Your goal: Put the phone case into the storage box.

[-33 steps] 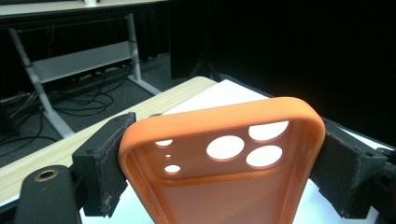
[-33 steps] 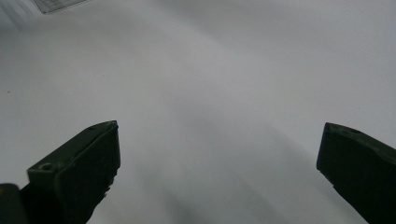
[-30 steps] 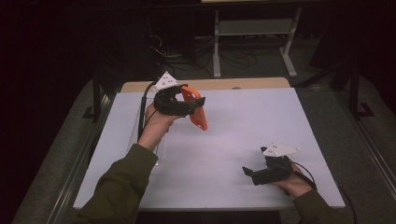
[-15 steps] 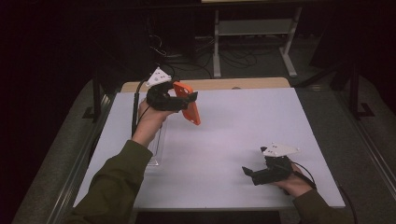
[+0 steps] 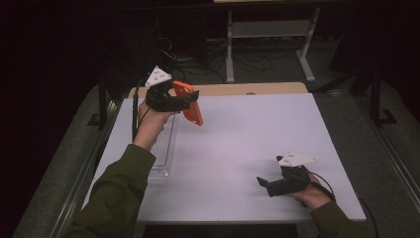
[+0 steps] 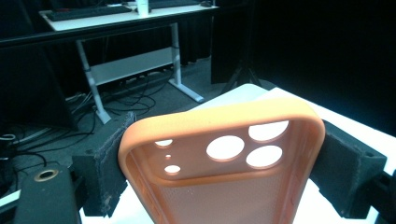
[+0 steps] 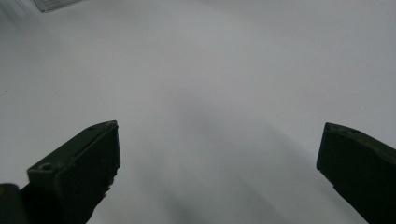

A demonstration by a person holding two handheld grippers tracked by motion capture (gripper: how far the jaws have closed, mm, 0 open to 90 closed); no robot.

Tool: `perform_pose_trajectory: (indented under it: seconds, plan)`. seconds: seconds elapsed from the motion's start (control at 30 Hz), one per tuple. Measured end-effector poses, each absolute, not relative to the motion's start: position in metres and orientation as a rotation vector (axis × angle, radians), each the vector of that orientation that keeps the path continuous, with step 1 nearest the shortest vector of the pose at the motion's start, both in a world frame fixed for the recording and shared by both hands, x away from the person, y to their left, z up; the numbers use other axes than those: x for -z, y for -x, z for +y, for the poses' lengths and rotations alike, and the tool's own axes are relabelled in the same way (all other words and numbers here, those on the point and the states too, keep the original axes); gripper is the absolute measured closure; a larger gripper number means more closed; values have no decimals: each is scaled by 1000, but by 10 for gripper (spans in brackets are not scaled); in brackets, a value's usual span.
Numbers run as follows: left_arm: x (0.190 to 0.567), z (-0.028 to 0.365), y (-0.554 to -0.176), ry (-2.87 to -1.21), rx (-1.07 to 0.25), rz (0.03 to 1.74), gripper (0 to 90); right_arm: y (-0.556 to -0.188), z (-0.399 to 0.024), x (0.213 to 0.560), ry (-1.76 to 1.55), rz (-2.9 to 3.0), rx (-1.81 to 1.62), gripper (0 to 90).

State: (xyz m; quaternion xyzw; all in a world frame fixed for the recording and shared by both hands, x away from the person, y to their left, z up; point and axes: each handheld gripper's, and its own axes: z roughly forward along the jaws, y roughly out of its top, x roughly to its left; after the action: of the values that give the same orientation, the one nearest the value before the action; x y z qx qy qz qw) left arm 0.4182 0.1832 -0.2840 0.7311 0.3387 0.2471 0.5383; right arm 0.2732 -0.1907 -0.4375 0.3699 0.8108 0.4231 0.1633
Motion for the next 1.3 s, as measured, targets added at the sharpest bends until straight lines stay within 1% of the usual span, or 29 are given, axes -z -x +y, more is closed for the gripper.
perform_pose_trajectory:
  seconds: [0.3, 0.67, 0.83, 0.93, 1.3]
  plan:
    - [284, 197, -423, -1727, -634, 834, 151, -273, -191, 438, -1051, 2311, -1205, 0]
    - [283, 213, -429, -1724, -721, 876, 151, -273, -190, 438, -1055, 2313, -1202, 0]
    - [285, 215, -432, -1714, -736, 916, 151, -273, -190, 438, -1054, 2313, -1203, 0]
    - [286, 217, -435, -1718, -772, 936, 151, -273, -190, 437, -1054, 2313, -1203, 0]
    - [291, 224, -443, -1698, -836, 1018, 151, -273, -191, 437, -1037, 2306, -1206, 0]
